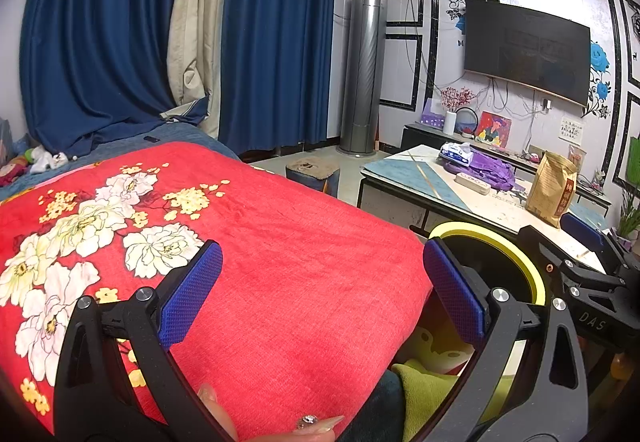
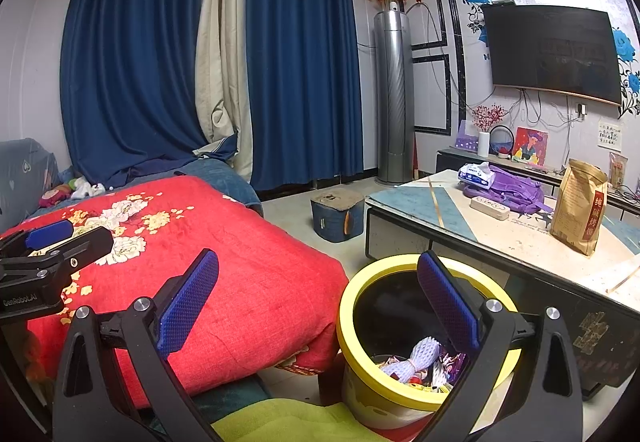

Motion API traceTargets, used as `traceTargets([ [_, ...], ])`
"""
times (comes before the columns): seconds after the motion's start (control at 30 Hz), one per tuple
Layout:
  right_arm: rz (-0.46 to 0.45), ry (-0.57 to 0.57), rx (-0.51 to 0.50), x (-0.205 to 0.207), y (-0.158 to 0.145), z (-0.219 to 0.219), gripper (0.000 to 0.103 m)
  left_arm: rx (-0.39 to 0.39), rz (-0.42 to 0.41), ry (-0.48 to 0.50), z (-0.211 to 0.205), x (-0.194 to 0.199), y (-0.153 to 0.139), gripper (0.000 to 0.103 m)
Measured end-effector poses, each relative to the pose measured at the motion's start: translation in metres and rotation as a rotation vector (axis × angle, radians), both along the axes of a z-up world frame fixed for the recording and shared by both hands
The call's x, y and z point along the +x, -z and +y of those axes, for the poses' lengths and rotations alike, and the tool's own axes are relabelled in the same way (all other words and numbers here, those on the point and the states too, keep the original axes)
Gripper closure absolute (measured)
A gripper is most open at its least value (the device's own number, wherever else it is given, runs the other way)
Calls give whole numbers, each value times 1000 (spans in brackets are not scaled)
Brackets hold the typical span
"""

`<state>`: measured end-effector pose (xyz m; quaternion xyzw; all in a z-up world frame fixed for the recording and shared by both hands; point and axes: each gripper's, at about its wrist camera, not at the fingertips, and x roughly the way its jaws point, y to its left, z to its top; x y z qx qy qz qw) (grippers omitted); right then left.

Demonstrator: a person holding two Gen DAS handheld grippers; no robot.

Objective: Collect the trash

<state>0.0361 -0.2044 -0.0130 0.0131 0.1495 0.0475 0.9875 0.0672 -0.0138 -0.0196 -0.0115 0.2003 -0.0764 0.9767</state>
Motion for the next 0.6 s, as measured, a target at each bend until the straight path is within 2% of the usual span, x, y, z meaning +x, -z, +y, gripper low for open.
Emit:
traceTargets([
  [0.6,-20,-15,-11,-1,-6,2,6,-7,31,-24,-1,1,3,11],
])
